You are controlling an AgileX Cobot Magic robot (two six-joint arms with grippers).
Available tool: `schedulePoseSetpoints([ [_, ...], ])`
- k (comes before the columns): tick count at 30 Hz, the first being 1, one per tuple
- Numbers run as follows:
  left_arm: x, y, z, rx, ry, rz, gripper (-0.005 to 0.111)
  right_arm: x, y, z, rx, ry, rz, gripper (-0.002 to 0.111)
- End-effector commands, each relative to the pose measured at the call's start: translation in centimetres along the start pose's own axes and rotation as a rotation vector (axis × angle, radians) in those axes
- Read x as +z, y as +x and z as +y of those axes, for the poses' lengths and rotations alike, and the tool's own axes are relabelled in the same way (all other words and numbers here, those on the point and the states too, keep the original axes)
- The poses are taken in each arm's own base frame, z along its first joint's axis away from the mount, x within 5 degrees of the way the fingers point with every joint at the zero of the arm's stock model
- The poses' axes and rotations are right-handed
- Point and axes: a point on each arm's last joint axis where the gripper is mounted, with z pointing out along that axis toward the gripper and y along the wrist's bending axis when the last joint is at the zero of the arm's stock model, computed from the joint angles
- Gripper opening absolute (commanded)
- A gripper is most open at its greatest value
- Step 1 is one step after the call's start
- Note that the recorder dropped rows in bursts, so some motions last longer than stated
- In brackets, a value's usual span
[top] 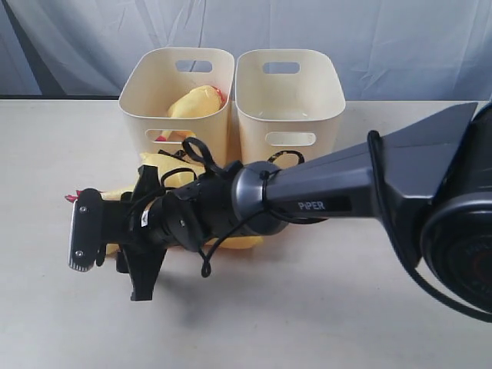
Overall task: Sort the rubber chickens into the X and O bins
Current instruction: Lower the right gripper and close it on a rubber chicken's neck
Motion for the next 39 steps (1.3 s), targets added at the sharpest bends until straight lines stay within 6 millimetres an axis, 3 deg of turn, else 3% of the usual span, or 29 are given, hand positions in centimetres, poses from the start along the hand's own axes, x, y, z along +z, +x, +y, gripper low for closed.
schedulePoseSetpoints([
  [1, 0.0, 0.1, 0.0, -0.007, 0.002, -0.012, 0.039, 0.3, 0.0, 0.1, -0.022, 0.008, -0.003, 0.045],
  [3, 0.0, 0.1, 0.0, -0.007, 0.002, -0.012, 0.039, 0.5, 0.1, 0.2, -0.025, 0.003, 0.002, 0.041],
  [8, 0.0, 0.1, 0.0, -0.009, 0.002, -0.012, 0.039, 1.0, 0.5, 0.5, -0.033, -0.005, 0.011, 0.049],
  [20, -0.4, 0.2, 0.2, -0.008, -0.012, -0.045, 0.039, 1.0, 0.2, 0.1, -0.031, 0.04, -0.013, 0.049],
  [27, -0.4, 0.2, 0.2, -0.013, -0.014, -0.043, 0.039, 0.9, 1.9, -1.2, 0.099, 0.049, 0.013, 0.049],
  [39, -0.4, 0.2, 0.2, -0.013, -0.014, -0.043, 0.039, 1.6, 2.8, -0.4, 0.102, -0.012, 0.053, 0.049],
])
